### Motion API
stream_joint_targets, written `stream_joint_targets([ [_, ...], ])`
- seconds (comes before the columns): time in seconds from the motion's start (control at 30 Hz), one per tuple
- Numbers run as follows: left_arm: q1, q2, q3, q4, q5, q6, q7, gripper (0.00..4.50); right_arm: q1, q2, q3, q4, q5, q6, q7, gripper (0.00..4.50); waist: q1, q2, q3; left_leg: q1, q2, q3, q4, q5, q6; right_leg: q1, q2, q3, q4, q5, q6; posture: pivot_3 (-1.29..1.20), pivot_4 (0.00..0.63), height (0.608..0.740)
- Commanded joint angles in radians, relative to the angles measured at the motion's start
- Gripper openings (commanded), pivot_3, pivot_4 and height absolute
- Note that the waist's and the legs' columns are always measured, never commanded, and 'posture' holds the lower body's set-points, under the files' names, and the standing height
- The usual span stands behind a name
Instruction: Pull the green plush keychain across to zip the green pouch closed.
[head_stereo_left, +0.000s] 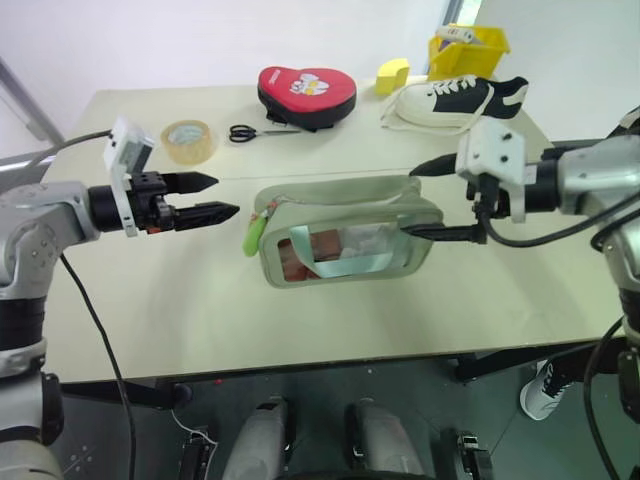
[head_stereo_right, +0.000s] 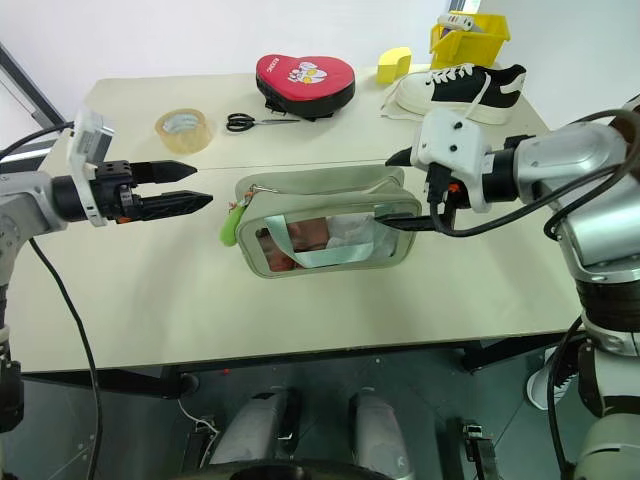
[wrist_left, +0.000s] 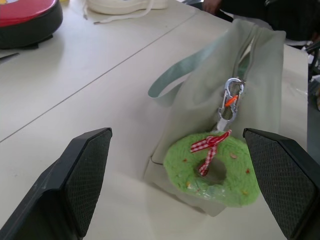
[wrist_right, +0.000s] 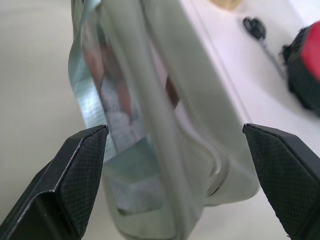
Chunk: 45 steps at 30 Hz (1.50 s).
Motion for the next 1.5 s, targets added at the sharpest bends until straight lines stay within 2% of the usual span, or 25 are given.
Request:
stream_joint_targets([
  [0.03,0.009,0.006,0.027,-0.056,-0.018,0.017,0.007,4.5,0.023,0.001,-0.003,0.017,-0.018,-0.061,-0.005,3.94,-0.001,0.0,0.0,0.0,0.0,0.0,0.0,0.0,0.0,0.0,0.0,0.0,0.0,0.0,0.0,0.0,0.15,0.74],
  [0.13,0.012,0.01,0.022,-0.056,-0.007,0.016,0.001,4.5,0.033,0.009,0.002,0.017,-0.006,-0.064,0.002,2.63,-0.002,0.0,0.0,0.0,0.0,0.0,0.0,0.0,0.0,0.0,0.0,0.0,0.0,0.0,0.0,0.0,0.15,0.74],
  [0.27,0.018,0.008,0.022,-0.071,-0.008,0.028,0.007,4.5,0.032,0.023,0.007,0.024,-0.009,-0.072,-0.006,0.38,-0.002,0.0,0.0,0.0,0.0,0.0,0.0,0.0,0.0,0.0,0.0,0.0,0.0,0.0,0.0,0.0,0.15,0.74],
  [0.3,0.019,0.01,0.026,-0.084,-0.015,0.038,0.01,4.5,0.032,0.028,0.008,0.023,-0.01,-0.073,-0.01,0.06,-0.002,0.0,0.0,0.0,0.0,0.0,0.0,0.0,0.0,0.0,0.0,0.0,0.0,0.0,0.0,0.0,0.15,0.74],
  [0.57,0.035,0.077,0.058,-0.168,-0.09,0.133,-0.018,4.5,0.027,0.053,0.023,0.03,-0.025,-0.091,-0.025,0.06,-0.004,0.0,0.0,0.0,0.0,0.0,0.0,0.0,0.0,0.0,0.0,0.0,0.0,0.0,0.0,0.0,0.15,0.74],
  [0.7,0.102,0.076,-0.011,-0.18,-0.003,0.049,-0.017,4.5,0.026,0.054,0.023,0.03,-0.025,-0.094,-0.021,0.06,-0.004,0.0,0.0,0.001,0.0,0.0,0.0,0.0,0.0,0.001,0.0,0.0,0.001,0.0,0.0,0.0,0.15,0.74],
  [0.87,0.099,0.063,-0.051,-0.129,0.06,-0.022,-0.033,4.5,0.026,0.057,0.022,0.026,-0.028,-0.093,-0.024,0.06,-0.001,0.0,0.0,0.001,0.0,0.0,0.001,0.001,0.001,0.001,0.0,0.0,0.001,0.0,0.0,0.0,0.15,0.74],
  [0.93,0.073,0.032,-0.058,-0.101,0.062,-0.029,-0.024,3.97,0.026,0.058,0.022,0.024,-0.029,-0.09,-0.027,0.0,-0.001,0.0,0.0,0.001,0.0,0.0,0.001,0.001,0.001,0.001,0.0,0.0,0.001,0.0,0.0,0.0,0.15,0.74],
  [1.0,0.06,0.016,-0.062,-0.088,0.066,-0.034,-0.026,3.23,0.026,0.059,0.022,0.021,-0.029,-0.088,-0.028,0.0,0.0,0.0,0.0,0.001,0.0,0.0,0.001,0.001,0.001,0.001,0.0,0.0,0.001,0.0,0.0,0.0,0.15,0.74],
  [1.2,0.04,-0.001,-0.061,-0.081,0.067,-0.024,-0.041,0.03,0.032,0.058,0.017,0.013,-0.028,-0.081,-0.034,0.0,-0.001,0.0,0.0,0.001,0.0,0.0,0.0,0.001,0.001,0.001,0.0,0.0,0.001,0.0,0.0,0.0,0.15,0.74],
  [1.33,0.023,0.005,-0.055,-0.072,0.063,-0.019,-0.052,0.03,0.034,0.057,0.015,0.013,-0.028,-0.08,-0.037,0.0,-0.001,0.0,0.0,0.001,0.0,0.0,0.001,0.001,0.001,0.001,0.0,0.0,0.001,0.0,0.0,0.0,0.15,0.74],
  [1.5,-0.134,0.013,-0.015,0.008,0.015,0.047,-0.06,0.03,0.04,0.054,0.014,0.012,-0.028,-0.083,-0.037,0.0,0.0,0.0,0.0,0.0,0.0,0.0,0.002,0.001,0.001,0.001,0.0,-0.001,0.002,0.0,0.0,0.0,0.15,0.74],
])
